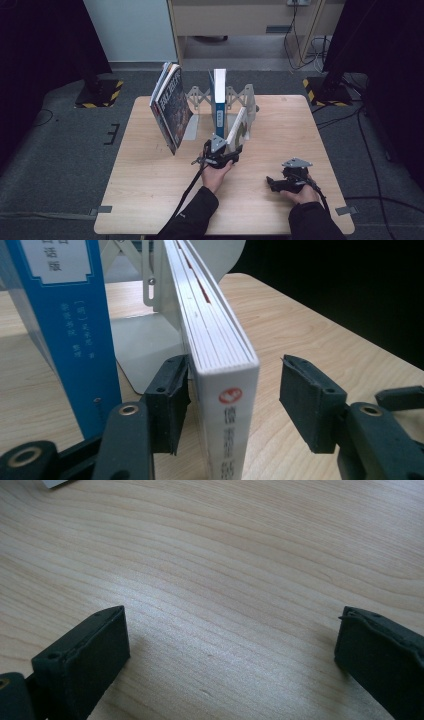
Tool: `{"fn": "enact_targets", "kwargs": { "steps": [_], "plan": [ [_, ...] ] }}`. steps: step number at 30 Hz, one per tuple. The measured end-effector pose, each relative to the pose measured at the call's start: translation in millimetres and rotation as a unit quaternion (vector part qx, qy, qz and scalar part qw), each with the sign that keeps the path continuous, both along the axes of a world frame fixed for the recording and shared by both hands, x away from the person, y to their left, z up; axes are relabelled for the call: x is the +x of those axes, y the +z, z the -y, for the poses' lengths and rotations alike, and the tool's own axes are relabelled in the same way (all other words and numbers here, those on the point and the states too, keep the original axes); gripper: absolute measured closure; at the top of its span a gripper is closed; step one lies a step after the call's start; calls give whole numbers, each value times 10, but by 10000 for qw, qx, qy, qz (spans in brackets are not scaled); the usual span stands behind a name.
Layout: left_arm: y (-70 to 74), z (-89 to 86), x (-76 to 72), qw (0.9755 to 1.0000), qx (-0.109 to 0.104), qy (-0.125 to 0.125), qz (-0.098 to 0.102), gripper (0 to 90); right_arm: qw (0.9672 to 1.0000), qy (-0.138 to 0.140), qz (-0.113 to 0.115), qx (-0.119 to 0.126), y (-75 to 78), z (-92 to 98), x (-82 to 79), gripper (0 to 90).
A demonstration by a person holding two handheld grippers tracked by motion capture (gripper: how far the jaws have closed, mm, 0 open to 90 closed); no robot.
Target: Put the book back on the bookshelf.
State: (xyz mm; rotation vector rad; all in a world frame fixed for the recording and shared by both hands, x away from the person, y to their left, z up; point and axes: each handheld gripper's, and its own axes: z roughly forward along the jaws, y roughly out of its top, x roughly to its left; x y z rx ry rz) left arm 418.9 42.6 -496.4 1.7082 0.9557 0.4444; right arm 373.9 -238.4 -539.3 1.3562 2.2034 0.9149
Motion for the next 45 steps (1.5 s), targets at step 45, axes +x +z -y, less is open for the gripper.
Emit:
{"fn": "enact_targets", "kwargs": {
  "steps": [45],
  "plan": [
    [12,-1,88,9981,-134,-595,-99,588,10000,14,0,-4,0,-2,2,12]
  ]
}}
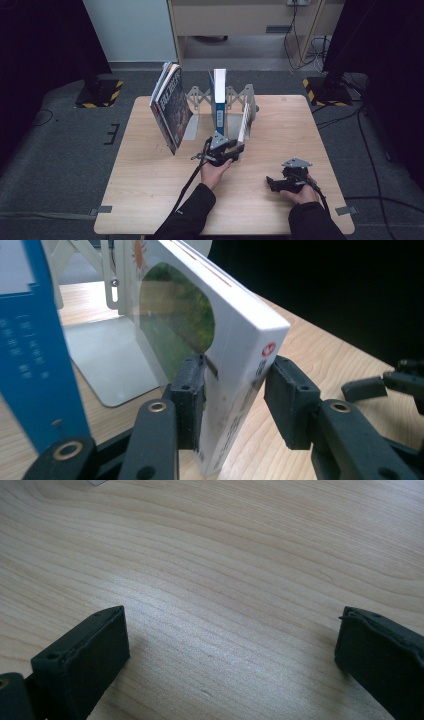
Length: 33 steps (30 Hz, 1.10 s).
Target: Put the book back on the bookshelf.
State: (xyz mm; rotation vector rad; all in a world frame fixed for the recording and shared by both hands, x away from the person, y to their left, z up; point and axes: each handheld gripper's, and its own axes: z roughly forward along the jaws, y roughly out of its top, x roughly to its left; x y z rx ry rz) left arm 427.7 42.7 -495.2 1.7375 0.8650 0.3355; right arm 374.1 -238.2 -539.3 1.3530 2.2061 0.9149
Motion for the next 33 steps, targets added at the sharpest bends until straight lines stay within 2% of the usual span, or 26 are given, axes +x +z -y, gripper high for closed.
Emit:
{"fn": "enact_targets", "kwargs": {
  "steps": [3,11,16,28,33],
  "plan": [
    [-8,-39,-31,10000,45,-33,41,601,10000,-6,-1,-4,0,-2,0,11],
    [-15,-2,33,10000,-82,-14,-13,636,10000,-42,-15,8,2,-9,0,9],
    [26,60,87,10000,48,-49,-5,644,10000,-43,-16,9,2,-9,0,10],
    [62,181,320,9998,169,1,-99,643,10000,-47,-22,17,2,-11,-1,10],
    [51,184,408,9998,63,12,-179,641,10000,-40,-22,18,2,-11,-1,9]
  ]
}}
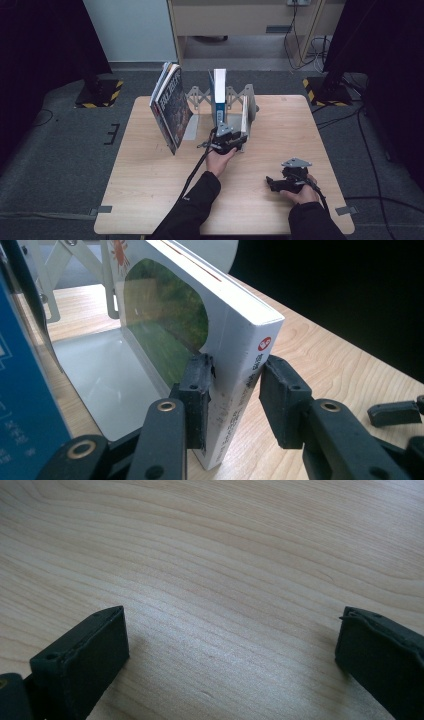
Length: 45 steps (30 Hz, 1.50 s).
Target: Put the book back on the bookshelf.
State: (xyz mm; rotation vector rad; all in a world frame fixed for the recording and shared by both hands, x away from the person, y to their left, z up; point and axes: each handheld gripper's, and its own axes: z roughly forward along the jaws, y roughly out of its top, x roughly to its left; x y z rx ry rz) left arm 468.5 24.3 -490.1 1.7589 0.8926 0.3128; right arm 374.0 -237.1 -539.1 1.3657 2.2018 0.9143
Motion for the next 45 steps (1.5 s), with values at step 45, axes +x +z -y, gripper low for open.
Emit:
{"fn": "enact_targets", "kwargs": {
  "steps": [45],
  "plan": [
    [2,202,116,9999,33,-105,9,635,10000,38,16,-15,-2,-3,3,10]
  ]
}}
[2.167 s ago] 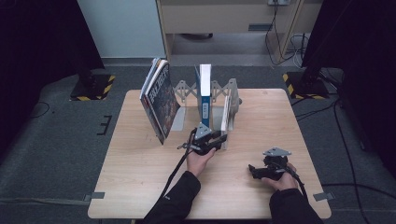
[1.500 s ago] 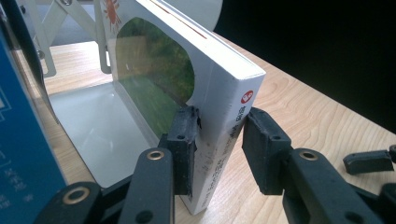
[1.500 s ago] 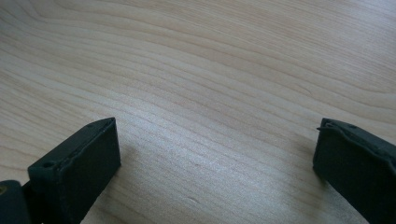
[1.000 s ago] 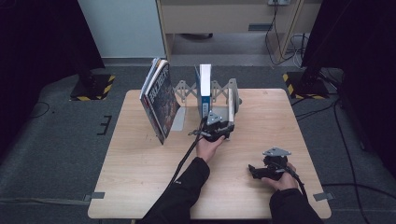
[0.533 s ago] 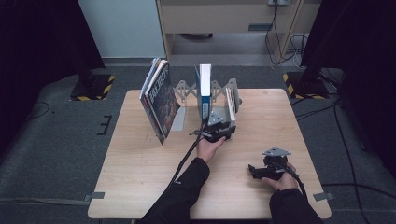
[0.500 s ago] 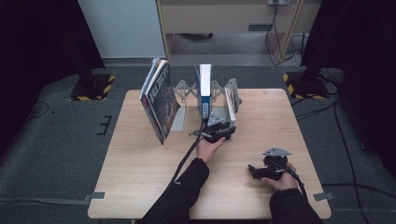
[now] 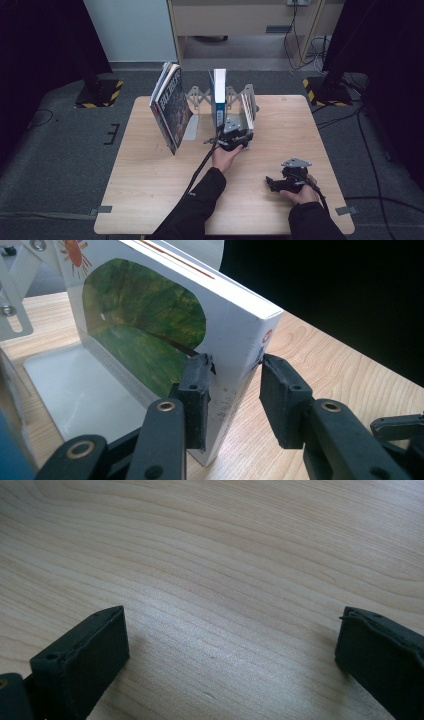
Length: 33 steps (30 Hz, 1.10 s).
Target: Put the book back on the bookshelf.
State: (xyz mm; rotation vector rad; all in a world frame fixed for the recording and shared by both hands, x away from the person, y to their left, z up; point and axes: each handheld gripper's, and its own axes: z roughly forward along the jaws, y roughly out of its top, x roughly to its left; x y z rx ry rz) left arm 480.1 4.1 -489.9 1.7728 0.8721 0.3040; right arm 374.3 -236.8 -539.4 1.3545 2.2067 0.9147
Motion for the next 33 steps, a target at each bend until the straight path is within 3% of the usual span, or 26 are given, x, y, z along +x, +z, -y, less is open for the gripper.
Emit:
{"fn": "enact_targets", "kwargs": {
  "steps": [5,12,18,21,23,27,30,33],
  "plan": [
    [-13,1,24,10000,-28,10,-33,618,10000,1,-2,0,0,0,0,10],
    [33,-35,-39,9998,146,-111,11,585,10000,0,2,0,0,0,0,10],
    [117,-165,-176,9993,278,-253,42,524,10000,2,-1,0,0,1,0,10],
    [166,-258,-261,9993,220,-311,17,510,10000,0,0,1,0,0,0,10],
    [197,-313,-316,9988,357,-333,68,489,10000,0,2,1,0,0,0,10],
    [232,-461,-428,9981,393,-462,-85,377,10000,0,0,-1,0,0,0,10],
    [228,-605,-532,9963,679,-496,-177,342,10000,0,0,-2,0,0,0,9],
    [196,-763,-651,9922,1055,-597,-276,299,10000,5,-6,0,1,1,0,10]
  ]
}}
